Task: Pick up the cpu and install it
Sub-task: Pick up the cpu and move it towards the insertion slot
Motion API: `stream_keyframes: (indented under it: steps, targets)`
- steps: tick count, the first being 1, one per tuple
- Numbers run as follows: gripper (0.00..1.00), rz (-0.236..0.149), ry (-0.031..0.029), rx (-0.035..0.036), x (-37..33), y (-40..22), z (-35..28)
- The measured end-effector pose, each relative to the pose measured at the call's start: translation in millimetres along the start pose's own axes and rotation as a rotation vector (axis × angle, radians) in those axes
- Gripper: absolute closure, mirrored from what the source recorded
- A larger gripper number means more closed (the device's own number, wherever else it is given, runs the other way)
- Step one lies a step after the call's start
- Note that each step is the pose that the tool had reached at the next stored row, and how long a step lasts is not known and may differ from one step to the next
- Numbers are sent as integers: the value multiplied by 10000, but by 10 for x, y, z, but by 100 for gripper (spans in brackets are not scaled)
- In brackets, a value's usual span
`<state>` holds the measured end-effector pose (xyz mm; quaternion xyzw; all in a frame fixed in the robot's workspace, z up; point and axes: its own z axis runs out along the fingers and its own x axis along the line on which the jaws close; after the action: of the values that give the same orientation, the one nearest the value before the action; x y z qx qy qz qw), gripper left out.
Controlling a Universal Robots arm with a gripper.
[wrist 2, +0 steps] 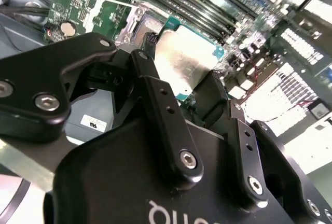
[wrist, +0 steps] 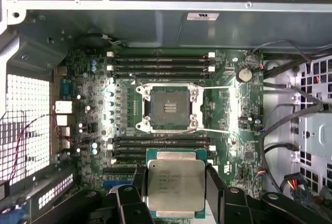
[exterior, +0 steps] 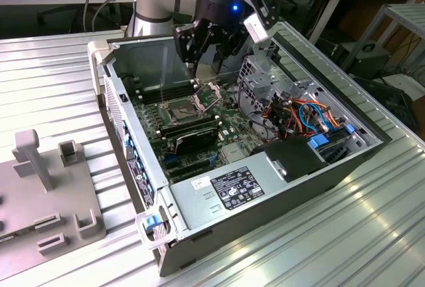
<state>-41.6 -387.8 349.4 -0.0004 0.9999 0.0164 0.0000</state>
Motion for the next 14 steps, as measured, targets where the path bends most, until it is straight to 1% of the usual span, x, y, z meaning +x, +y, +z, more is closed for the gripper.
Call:
stream_keyframes:
  steps: [2, 5, 7, 8, 9, 10, 14]
  targets:
    - [45, 0, 1, 2, -1, 28, 35]
    - [45, 0, 1, 1, -3, 87, 111]
    - [45, 0, 1, 1, -3, 113, 148]
    - [45, 0, 1, 1, -3, 140, 194]
    - [45, 0, 1, 0, -3, 154, 227]
    - [45, 0, 1, -1, -3, 160, 247]
    - [45, 0, 4, 0, -3, 180, 384]
